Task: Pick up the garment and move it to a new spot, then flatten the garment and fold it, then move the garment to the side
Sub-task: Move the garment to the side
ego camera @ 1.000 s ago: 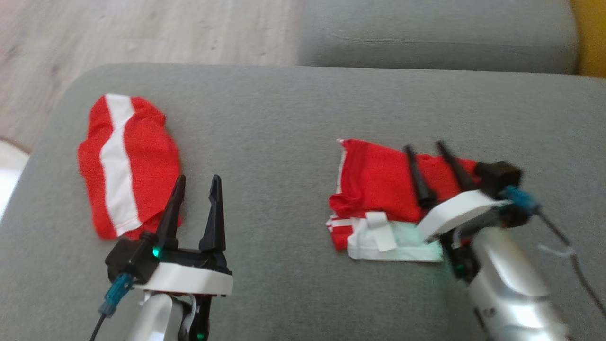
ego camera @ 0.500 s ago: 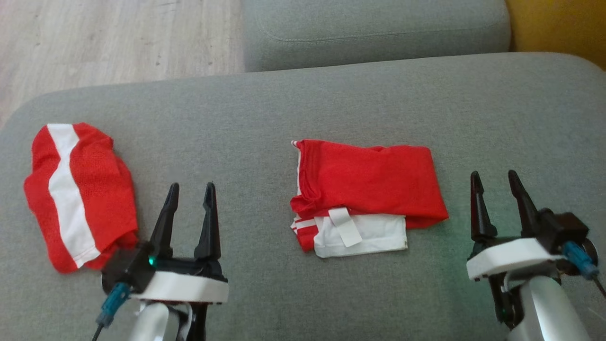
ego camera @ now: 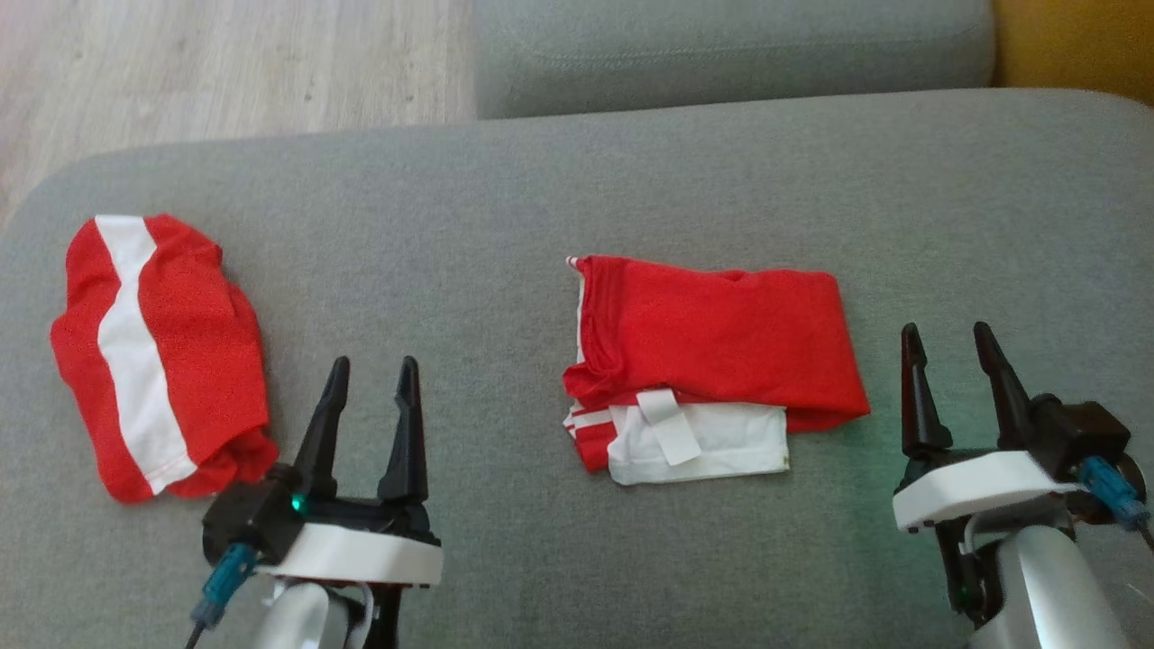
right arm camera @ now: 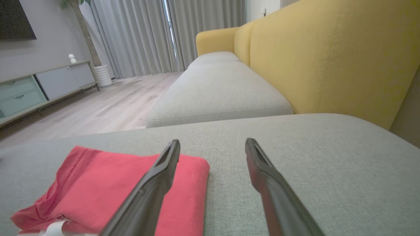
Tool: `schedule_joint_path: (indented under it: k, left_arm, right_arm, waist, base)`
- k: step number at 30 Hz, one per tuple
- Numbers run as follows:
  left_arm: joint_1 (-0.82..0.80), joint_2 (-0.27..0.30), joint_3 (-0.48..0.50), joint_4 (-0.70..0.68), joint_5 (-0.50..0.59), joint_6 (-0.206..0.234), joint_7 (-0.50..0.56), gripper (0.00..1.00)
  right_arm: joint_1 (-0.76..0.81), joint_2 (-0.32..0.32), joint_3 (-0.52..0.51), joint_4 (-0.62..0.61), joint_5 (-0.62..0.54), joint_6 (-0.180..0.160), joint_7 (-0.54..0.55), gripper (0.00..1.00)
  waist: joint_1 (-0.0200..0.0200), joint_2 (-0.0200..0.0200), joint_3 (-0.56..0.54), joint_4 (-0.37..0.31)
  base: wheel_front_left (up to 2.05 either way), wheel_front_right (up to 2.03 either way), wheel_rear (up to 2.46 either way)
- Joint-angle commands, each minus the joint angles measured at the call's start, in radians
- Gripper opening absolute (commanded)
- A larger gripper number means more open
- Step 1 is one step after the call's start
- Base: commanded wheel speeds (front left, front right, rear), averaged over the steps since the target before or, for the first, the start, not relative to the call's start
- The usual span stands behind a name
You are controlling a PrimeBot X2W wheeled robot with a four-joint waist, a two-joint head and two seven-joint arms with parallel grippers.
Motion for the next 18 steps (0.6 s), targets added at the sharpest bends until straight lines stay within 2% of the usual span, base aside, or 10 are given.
schedule_joint_path:
  k: [1,7,18]
  left_arm:
    - [-0.048,0.001,0.027,-0.033,0.01,-0.002,-0.008,1.0]
    - [-0.084,0.001,0.005,-0.035,0.009,-0.005,-0.008,1.0]
    - [-0.129,0.001,-0.007,-0.027,0.006,-0.008,-0.008,1.0]
  right_arm:
    - [-0.041,-0.003,0.02,-0.027,-0.008,0.007,0.0,1.0]
    - [-0.092,-0.003,0.005,0.041,-0.03,0.007,0.061,1.0]
    - [-0.203,-0.002,0.015,0.285,0.044,0.007,0.137,1.0]
  waist:
    - [0.0,0.0,0.012,0.01]
    - [0.0,0.0,0.074,0.05]
    - [0.0,0.0,0.135,0.094]
  base:
    - [0.0,0.0,0.0]
    - [0.0,0.0,0.0]
    - [0.0,0.0,0.0]
